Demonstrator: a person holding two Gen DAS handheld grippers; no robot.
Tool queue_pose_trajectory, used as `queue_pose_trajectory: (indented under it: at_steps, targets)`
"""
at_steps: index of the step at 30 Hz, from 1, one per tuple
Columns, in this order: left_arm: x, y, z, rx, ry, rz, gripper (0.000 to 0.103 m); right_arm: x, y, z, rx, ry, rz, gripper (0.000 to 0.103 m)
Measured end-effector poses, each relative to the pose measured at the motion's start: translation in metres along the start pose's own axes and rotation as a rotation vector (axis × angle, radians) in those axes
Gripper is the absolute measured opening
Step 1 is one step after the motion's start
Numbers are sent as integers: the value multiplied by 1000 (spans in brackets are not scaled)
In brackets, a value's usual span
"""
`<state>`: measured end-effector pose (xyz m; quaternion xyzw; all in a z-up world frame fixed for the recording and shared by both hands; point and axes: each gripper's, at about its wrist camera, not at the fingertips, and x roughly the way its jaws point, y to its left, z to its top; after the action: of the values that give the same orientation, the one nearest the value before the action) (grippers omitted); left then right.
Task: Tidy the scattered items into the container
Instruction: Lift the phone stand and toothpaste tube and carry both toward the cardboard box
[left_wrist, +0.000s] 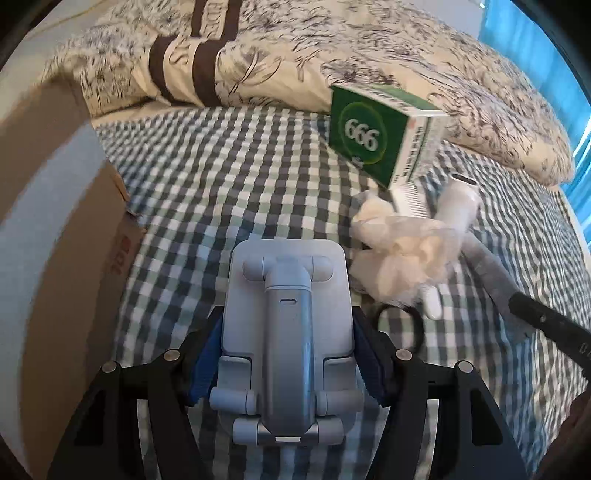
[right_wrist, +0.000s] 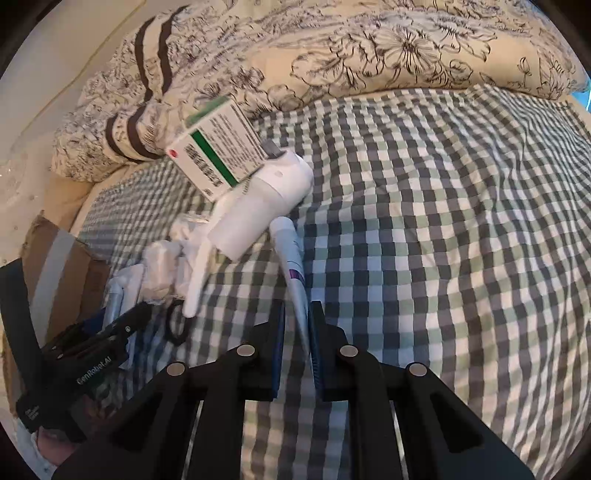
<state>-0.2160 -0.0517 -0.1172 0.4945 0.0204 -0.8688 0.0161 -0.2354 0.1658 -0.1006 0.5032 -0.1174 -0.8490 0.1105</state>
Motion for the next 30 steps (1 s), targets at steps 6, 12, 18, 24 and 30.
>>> queue_pose_trajectory:
  at_steps: [6,12,18,24,30]
  targets:
    - [-35,-12,2,28,-43,-6,66,-29,17,-6,-28,-23,37,1]
    - [-68,-12,0,30,-76,-14,66,-52,30,-16,-59,-27,20,1]
    - [-84,-8,-7,29,-96,-8,66,-19,23,5,-58,-9,-5,77]
    - [-89,-6,-6,38,-96,-11,66,44,27,33,-80,97,-91,44]
    - [-84,-5,-1,42,-103,-13,66,57,32,25,-111,100,-145,28]
